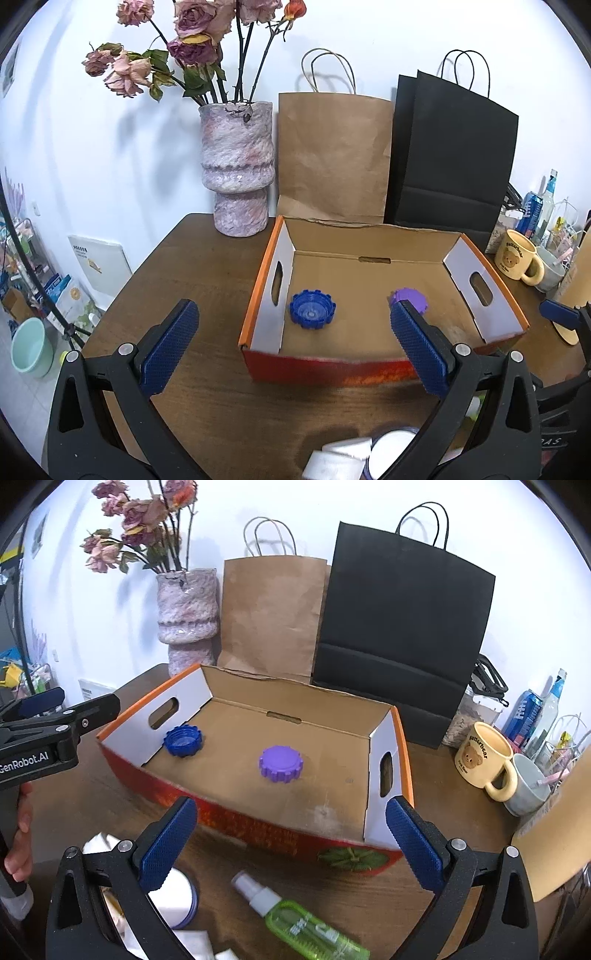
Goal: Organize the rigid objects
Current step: 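Move both tools back toward the remaining items on the table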
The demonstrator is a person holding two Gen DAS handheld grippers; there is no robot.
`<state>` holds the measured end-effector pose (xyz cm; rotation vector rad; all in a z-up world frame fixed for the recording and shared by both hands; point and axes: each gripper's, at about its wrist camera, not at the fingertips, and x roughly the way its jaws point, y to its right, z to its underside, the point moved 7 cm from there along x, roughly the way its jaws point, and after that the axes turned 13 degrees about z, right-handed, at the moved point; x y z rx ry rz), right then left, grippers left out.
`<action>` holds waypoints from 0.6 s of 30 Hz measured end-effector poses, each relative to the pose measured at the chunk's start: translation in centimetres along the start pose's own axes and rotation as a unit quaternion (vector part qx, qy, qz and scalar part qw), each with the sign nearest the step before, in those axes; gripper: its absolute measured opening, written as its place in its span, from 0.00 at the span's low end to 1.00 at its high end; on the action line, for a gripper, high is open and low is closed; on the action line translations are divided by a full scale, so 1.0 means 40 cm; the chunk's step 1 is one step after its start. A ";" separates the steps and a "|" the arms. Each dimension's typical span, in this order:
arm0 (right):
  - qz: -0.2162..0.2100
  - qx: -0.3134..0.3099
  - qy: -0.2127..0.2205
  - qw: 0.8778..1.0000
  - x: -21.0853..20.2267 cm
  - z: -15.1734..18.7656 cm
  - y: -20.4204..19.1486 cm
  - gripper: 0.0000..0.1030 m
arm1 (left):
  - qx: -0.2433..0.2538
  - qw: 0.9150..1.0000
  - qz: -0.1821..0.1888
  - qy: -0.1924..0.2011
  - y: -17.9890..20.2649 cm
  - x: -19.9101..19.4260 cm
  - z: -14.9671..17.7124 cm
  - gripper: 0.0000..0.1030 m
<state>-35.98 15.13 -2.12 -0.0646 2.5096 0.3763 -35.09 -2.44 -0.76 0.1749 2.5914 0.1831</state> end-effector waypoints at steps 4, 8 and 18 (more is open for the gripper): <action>-0.009 0.003 0.009 1.000 -0.038 0.016 -0.002 1.00 | 0.003 1.000 -0.002 0.001 0.002 -0.034 0.020 1.00; -0.008 0.002 0.018 1.000 -0.075 0.029 -0.005 1.00 | 0.004 1.000 0.001 0.002 0.005 -0.065 0.038 1.00; -0.018 0.005 0.027 0.999 -0.152 0.085 -0.014 1.00 | 0.010 1.000 0.006 0.002 0.024 -0.141 0.089 1.00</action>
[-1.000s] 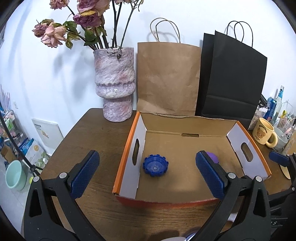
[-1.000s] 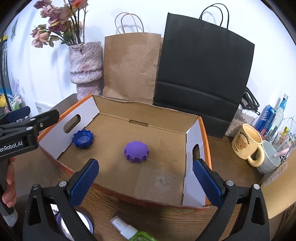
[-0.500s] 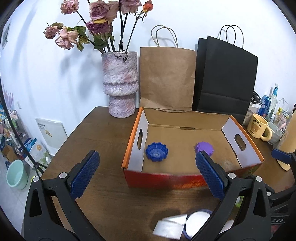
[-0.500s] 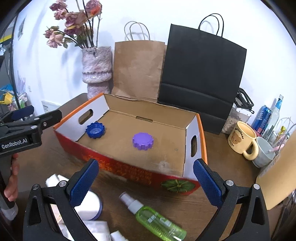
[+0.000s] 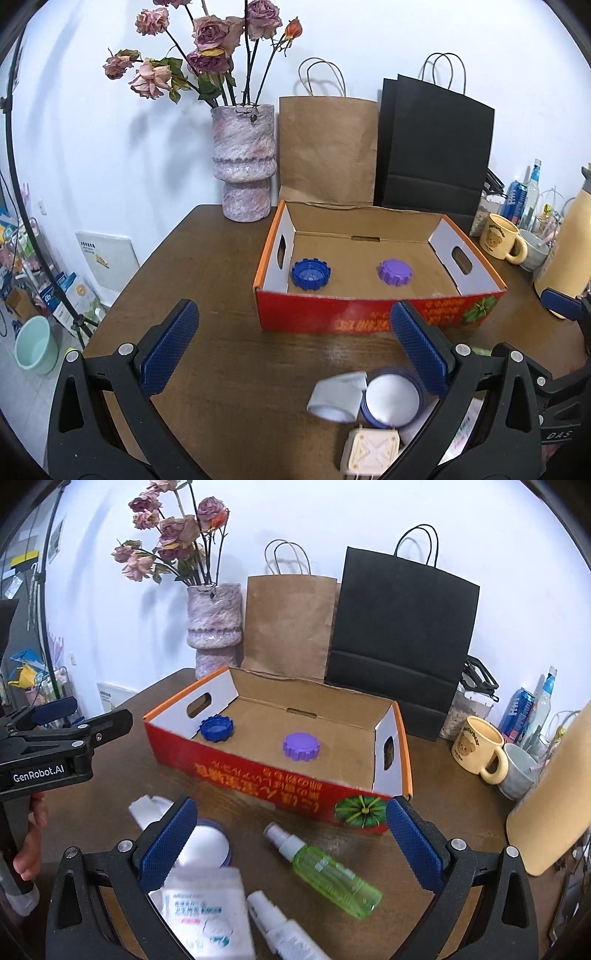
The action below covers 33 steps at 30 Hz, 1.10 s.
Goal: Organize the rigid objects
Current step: 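Move both tools back toward the remaining items on the table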
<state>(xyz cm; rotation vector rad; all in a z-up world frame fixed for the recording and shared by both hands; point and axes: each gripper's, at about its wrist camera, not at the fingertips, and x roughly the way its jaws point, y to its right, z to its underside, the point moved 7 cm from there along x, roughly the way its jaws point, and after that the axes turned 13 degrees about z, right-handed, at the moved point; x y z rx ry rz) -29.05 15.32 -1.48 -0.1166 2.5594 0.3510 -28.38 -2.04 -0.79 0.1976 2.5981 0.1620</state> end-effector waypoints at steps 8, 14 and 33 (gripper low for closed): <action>-0.019 0.004 -0.003 1.000 -0.055 0.076 -0.020 1.00 | 0.013 1.000 0.001 -0.001 0.022 -0.059 0.059 1.00; -0.026 -0.011 -0.013 1.000 -0.089 0.139 -0.047 1.00 | 0.021 1.000 0.009 -0.007 0.042 -0.093 0.108 1.00; -0.023 -0.037 -0.034 0.998 -0.120 0.251 -0.100 1.00 | 0.027 0.999 0.008 -0.032 0.028 -0.141 0.236 1.00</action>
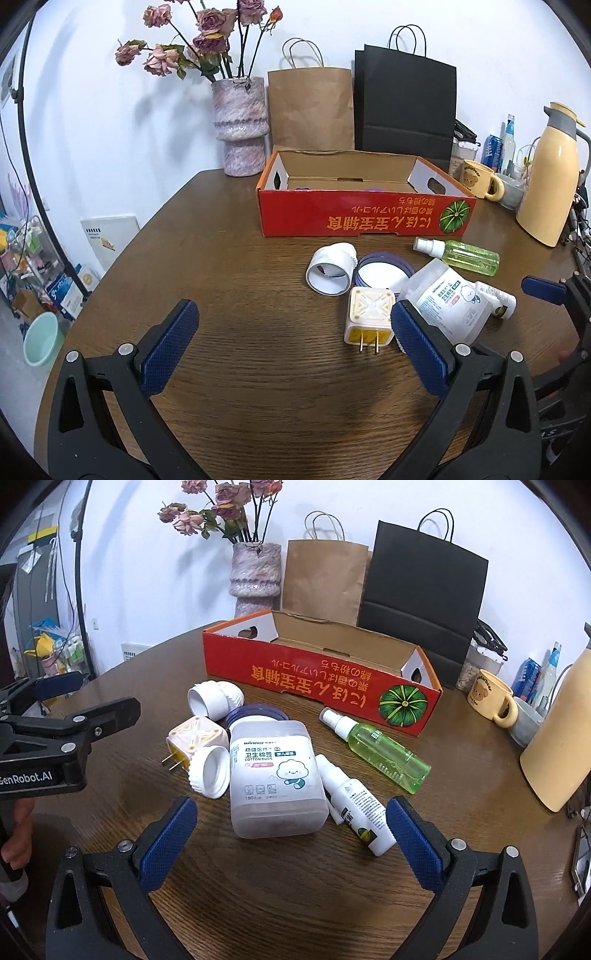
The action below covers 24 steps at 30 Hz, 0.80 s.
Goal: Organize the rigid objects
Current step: 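Move both tools back toward the remaining items on the table, then grasp the white cotton-bud container with the right tool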
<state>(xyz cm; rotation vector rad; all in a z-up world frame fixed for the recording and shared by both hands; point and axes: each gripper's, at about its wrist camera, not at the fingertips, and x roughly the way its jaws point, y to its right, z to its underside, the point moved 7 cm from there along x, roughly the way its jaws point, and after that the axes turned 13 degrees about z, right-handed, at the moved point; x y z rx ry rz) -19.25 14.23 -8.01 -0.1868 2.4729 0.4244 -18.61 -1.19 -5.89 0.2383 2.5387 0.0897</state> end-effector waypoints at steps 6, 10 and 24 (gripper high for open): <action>0.004 0.002 -0.011 1.000 0.019 0.004 -0.002 1.00 | -0.013 1.000 0.004 -0.005 -0.012 0.006 0.001 1.00; 0.003 0.006 -0.021 1.000 0.034 0.005 -0.001 1.00 | -0.017 1.000 0.003 -0.004 -0.015 0.004 0.000 1.00; -0.009 -0.015 -0.031 0.999 0.104 -0.032 -0.037 0.89 | -0.024 1.000 0.004 -0.010 -0.020 0.008 0.003 1.00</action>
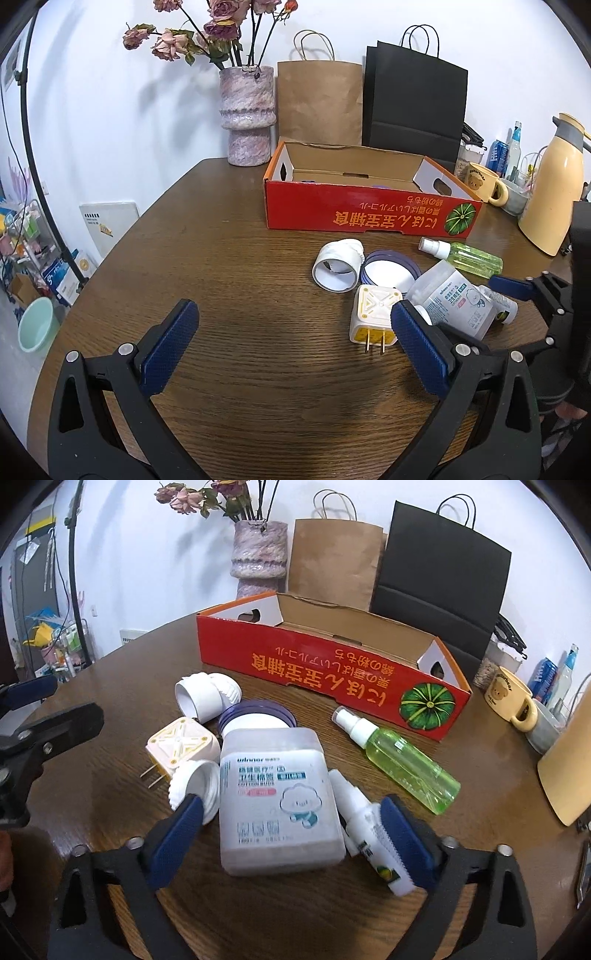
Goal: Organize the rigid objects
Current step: 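Grasp the white cotton-bud container with the right tool, then grasp the white plug adapter with the left tool while the right tool holds the container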
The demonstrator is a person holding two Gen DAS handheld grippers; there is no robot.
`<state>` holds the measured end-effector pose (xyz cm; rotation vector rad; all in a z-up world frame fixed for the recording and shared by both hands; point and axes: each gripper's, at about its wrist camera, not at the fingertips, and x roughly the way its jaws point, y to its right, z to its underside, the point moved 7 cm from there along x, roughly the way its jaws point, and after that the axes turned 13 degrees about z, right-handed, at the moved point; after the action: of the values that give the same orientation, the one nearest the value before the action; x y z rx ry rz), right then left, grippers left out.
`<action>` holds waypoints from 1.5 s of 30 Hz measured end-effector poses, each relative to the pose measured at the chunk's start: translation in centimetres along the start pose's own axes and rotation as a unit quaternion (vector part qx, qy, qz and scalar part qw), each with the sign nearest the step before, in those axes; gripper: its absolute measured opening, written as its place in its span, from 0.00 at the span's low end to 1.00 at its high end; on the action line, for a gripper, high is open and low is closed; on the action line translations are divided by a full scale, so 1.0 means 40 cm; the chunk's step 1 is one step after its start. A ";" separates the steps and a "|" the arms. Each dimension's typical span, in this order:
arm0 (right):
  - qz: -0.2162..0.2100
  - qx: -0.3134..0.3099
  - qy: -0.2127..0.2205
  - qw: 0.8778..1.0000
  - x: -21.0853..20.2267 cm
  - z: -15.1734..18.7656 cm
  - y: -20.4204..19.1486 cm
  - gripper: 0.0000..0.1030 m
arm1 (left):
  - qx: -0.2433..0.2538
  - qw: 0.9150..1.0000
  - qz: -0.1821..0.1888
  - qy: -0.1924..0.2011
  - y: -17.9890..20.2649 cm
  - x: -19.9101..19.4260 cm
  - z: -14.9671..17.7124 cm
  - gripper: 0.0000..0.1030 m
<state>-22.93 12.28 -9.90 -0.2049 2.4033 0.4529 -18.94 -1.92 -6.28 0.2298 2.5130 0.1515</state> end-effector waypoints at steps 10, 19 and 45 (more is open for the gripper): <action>-0.026 -0.012 -0.021 0.999 0.035 -0.009 -0.024 0.69 | -0.001 1.000 -0.001 -0.001 0.001 0.003 0.002 1.00; -0.005 0.010 0.015 1.000 0.003 -0.019 0.001 0.68 | -0.001 1.000 -0.001 -0.003 0.001 0.005 0.006 1.00; 0.029 0.080 0.077 0.993 -0.097 -0.026 0.101 0.68 | 0.015 0.997 0.009 -0.073 0.057 0.120 0.042 1.00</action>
<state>-21.65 15.74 -5.57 -0.1029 2.5876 0.2765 -21.51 1.35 -9.96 0.2664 2.3696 0.1008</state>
